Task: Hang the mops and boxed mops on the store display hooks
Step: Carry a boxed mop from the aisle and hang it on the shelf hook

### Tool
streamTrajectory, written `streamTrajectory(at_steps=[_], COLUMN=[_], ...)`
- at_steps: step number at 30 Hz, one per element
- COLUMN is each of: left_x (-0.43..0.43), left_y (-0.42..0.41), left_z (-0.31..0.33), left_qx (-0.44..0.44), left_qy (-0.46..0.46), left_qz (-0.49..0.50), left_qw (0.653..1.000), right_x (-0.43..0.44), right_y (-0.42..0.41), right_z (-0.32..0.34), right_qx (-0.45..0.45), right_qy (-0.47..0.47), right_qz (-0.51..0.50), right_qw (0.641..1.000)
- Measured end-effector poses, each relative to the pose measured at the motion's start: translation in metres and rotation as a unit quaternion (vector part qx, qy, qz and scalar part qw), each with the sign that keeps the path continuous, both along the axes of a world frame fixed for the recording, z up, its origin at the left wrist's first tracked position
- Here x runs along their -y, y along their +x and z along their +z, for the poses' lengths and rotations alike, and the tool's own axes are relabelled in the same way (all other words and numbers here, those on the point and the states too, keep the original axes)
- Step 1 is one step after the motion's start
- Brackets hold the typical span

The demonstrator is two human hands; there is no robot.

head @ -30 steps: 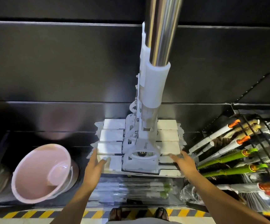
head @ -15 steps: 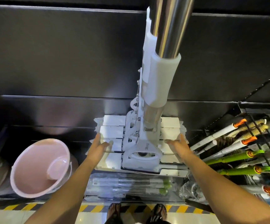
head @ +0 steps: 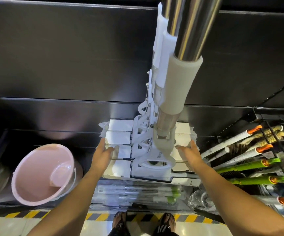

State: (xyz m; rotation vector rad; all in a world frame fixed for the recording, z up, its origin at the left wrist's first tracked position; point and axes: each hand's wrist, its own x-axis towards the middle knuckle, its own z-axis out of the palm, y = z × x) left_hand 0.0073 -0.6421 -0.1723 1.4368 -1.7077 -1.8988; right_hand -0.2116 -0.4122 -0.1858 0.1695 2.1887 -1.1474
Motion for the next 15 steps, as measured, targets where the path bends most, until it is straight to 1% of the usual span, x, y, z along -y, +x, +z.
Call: streamTrajectory(at_steps=[2, 4, 6, 8, 12, 15], left_x=[0.01, 0.027, 0.04, 0.036, 0.038, 0.036], left_y=[-0.004, -0.008, -0.016, -0.028, -0.036, -0.038], left_z=[-0.001, -0.017, -0.021, 0.003, 0.001, 0.001], left_qx=[0.002, -0.022, -0.028, -0.03, -0.004, -0.024], left_qy=[0.0, 0.019, 0.033, 0.032, 0.039, 0.047], left_qz=[0.003, -0.016, -0.04, -0.047, -0.044, -0.034], left_qw=[1.0, 0.999, 0.998, 0.998, 0.998, 0.998], right_x=[0.002, 0.002, 0.001, -0.001, 0.001, 0.002], right_y=[-0.003, -0.007, -0.015, -0.022, -0.028, -0.028], right_z=[0.002, 0.001, 0.0, -0.004, -0.008, -0.007], right_qx=[-0.017, -0.025, -0.044, -0.047, -0.005, 0.008], right_qy=[0.005, 0.013, 0.018, 0.011, -0.026, -0.025], right_qz=[-0.003, 0.019, 0.034, 0.038, 0.056, 0.064], right_qw=[1.0, 0.999, 0.998, 0.998, 0.998, 0.998])
